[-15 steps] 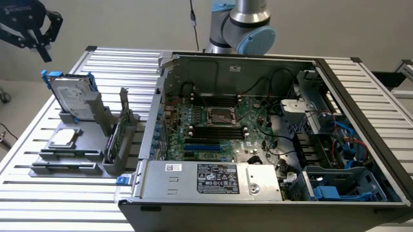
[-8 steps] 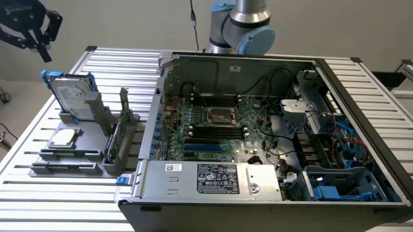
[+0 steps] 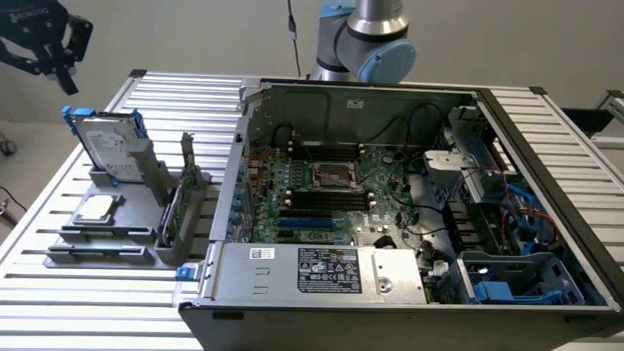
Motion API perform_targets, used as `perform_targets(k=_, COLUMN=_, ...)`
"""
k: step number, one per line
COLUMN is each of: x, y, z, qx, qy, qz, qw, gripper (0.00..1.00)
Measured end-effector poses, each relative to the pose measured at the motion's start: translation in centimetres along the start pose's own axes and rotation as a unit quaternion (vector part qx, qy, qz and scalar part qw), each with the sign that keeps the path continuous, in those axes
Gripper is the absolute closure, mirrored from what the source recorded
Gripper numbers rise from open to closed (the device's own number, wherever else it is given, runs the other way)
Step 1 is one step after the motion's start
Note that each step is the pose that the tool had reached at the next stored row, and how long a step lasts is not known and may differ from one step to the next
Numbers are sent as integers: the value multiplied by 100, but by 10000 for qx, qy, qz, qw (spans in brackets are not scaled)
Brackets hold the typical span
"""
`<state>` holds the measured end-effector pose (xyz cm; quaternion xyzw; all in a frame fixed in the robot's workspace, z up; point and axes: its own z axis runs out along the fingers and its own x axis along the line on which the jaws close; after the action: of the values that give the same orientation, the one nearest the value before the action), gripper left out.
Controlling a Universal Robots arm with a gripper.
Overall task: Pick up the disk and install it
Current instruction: 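Pick up the disk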
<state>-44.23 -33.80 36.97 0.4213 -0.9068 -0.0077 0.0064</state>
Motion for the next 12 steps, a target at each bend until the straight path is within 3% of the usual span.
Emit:
perform_targets(k=6, x=0, y=0, z=5, qx=13, qy=39, qz=-513, qw=9987, gripper=89)
perform_targets(k=12, x=1, y=1, z=10, qx=21, qy=74, qz=-976, qw=9952, gripper=89)
